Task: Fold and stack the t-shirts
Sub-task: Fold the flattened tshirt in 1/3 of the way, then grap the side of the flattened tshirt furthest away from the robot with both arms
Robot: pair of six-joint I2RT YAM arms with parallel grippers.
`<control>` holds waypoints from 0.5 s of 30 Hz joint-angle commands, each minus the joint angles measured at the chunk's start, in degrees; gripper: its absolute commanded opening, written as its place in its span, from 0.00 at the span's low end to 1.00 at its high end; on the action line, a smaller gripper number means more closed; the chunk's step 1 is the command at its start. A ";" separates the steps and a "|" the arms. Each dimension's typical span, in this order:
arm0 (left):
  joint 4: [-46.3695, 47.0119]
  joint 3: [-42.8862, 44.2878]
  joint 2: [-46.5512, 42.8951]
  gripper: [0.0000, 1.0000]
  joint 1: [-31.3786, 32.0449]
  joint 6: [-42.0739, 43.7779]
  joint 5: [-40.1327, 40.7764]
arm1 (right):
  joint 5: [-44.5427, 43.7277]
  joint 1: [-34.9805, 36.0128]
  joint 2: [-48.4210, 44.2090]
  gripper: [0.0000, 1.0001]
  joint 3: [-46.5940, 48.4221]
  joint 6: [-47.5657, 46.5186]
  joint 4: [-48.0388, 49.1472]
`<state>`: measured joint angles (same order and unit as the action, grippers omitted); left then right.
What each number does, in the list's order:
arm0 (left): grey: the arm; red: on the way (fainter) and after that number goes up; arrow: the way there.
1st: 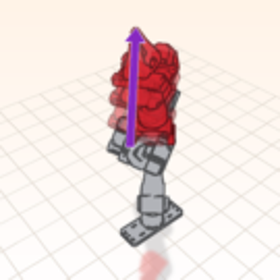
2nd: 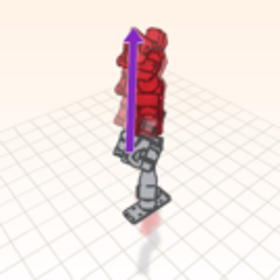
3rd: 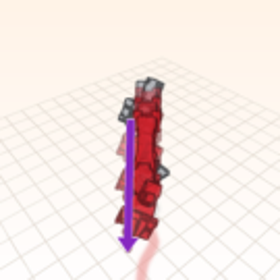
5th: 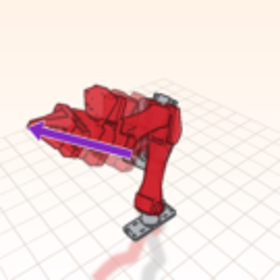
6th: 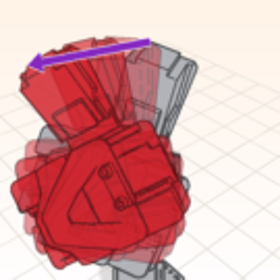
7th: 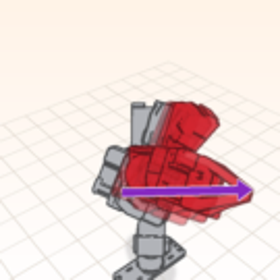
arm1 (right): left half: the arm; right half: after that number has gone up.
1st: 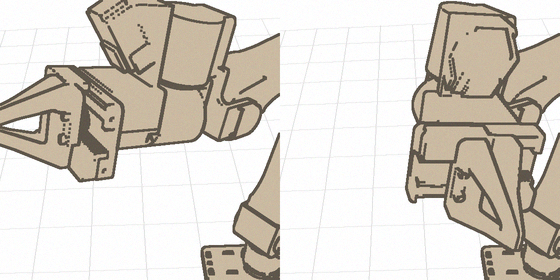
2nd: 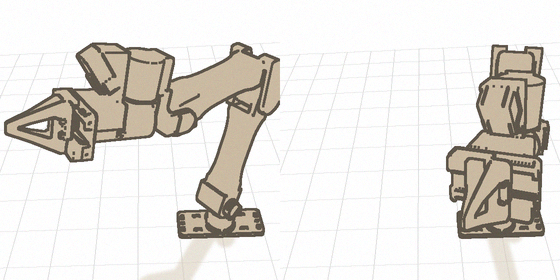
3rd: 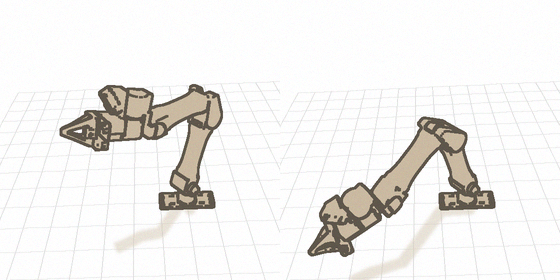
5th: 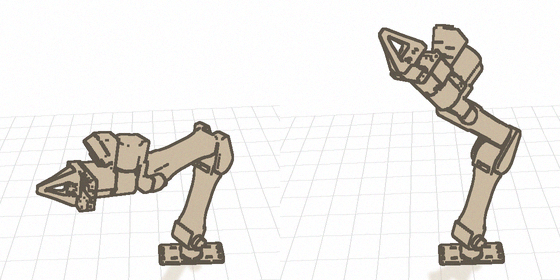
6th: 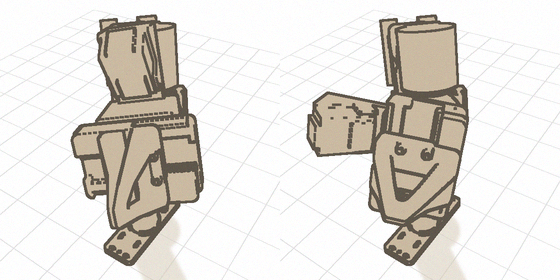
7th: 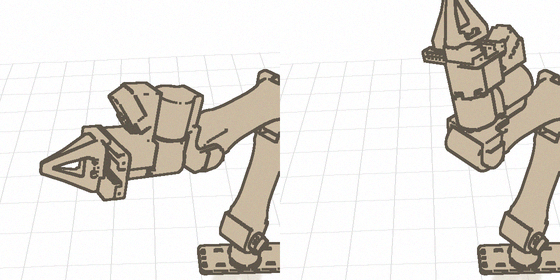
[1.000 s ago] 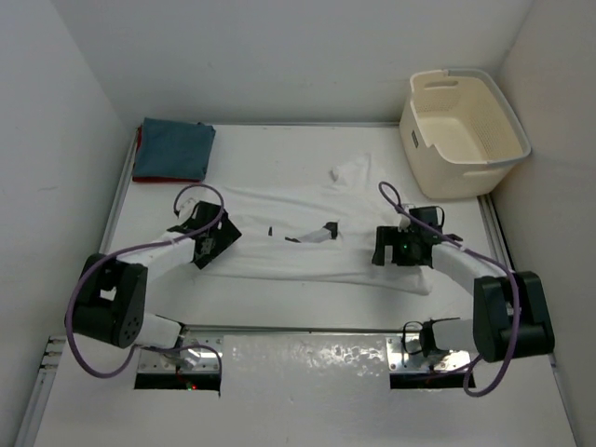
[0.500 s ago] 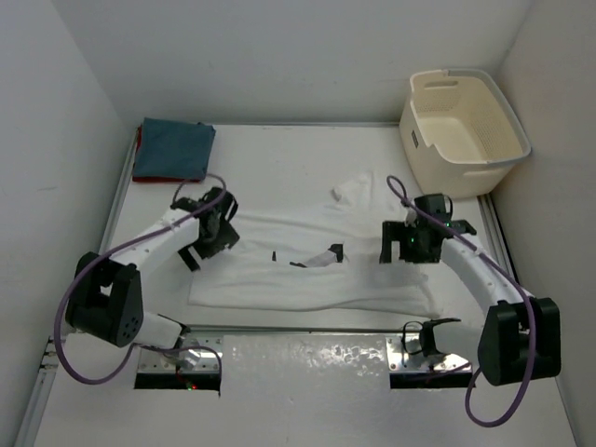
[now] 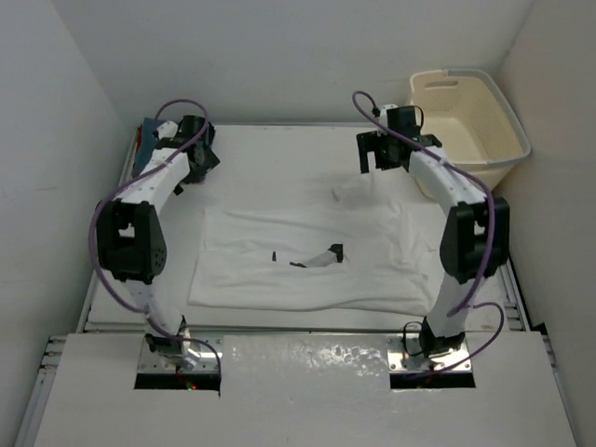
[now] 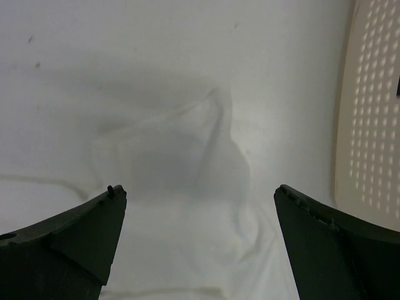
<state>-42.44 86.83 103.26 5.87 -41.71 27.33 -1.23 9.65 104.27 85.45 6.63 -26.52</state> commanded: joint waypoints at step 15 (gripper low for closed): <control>1.91 0.45 13.01 0.72 -0.33 3.66 -3.95 | -10.28 -0.07 27.74 0.99 24.41 -2.42 1.21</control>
<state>-42.65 87.99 114.98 6.00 -37.82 23.92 -10.37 9.85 132.29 108.47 3.99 -28.21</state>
